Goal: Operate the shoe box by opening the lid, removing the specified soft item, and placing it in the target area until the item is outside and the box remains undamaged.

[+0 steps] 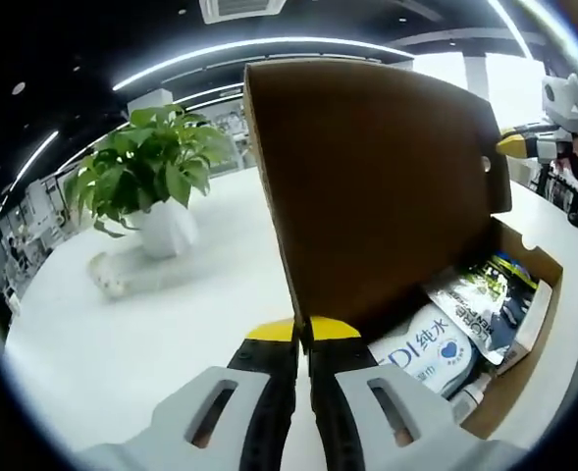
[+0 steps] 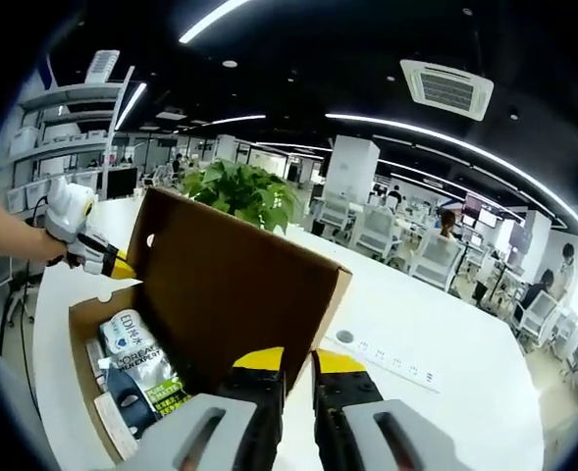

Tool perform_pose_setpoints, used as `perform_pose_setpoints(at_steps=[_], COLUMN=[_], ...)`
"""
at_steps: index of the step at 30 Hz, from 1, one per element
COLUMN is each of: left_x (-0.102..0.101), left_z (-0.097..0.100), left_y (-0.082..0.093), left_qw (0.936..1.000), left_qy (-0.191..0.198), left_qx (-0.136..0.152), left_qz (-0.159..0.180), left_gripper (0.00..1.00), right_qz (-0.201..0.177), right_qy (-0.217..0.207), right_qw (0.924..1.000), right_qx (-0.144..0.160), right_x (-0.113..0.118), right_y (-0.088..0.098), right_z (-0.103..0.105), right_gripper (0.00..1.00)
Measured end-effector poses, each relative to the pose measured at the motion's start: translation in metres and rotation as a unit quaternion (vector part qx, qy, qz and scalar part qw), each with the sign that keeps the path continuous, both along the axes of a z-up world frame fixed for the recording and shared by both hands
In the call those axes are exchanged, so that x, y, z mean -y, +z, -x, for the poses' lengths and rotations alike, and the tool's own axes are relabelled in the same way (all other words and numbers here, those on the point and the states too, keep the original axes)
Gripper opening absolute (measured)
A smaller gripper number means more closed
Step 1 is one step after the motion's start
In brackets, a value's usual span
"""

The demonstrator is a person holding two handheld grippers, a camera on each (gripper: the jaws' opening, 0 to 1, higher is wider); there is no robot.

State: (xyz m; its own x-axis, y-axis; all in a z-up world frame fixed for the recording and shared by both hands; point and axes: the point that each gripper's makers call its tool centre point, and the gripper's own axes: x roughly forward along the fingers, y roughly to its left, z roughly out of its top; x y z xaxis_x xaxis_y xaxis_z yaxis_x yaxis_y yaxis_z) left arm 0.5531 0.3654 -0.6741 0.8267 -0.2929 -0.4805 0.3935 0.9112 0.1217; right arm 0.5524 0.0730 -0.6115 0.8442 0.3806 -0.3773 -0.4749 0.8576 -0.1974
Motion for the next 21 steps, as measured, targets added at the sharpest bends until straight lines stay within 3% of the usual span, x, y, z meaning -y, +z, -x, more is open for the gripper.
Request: perform_pose_setpoints(at_steps=[14, 21], left_x=[-0.001, 0.0], left_z=[-0.003, -0.004], left_y=[-0.001, -0.001], left_qw=[1.0, 0.9999], left_qy=[-0.003, -0.005], left_qx=[-0.007, -0.013], left_qz=[-0.001, -0.005], left_gripper=[0.01, 0.01], right_qz=[-0.008, -0.015], right_qy=[-0.013, -0.032], right_qw=[0.9991, 0.997], right_qx=[-0.04, -0.068], right_x=[0.001, 0.004], right_y=[-0.041, -0.06], right_z=[0.016, 0.021], right_gripper=[0.06, 0.0])
